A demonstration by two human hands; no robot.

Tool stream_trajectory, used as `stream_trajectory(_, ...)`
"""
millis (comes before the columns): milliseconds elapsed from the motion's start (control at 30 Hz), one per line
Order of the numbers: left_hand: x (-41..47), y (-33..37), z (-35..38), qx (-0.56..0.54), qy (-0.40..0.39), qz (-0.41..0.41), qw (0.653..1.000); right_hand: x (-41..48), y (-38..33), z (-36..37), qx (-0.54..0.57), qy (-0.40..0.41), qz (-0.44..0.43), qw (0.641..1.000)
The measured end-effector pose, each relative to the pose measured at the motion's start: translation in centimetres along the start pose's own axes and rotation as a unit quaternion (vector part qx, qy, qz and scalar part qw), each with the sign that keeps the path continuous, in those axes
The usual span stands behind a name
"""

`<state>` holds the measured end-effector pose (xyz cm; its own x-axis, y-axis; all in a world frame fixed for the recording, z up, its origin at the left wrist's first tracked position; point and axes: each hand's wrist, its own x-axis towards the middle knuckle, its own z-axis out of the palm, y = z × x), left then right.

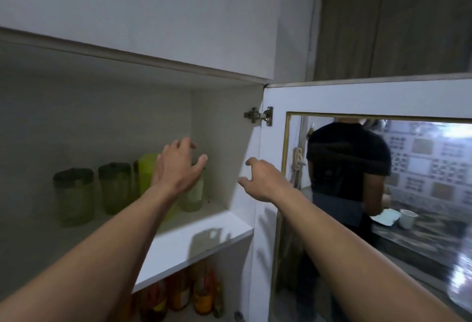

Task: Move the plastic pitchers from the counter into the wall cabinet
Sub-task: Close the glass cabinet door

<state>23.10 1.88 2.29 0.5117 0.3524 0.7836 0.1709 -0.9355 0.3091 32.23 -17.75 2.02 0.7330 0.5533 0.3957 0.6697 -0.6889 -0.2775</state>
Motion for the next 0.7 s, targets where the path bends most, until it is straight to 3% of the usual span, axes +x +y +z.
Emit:
stream_trajectory(233, -0.8, 9.6, -1.4, -0.093, -0.021, 0.106, 0.99, -6.4, 3.3, -8.7, -0.138, 0.059, 0.011, 0.989)
stream_trajectory(700, 2.6, 31.2, 0.3, -0.165, -0.061, 0.194, 0.965, -14.0, 14.7, -28.6, -0.3, 0.241, 0.06, 0.921)
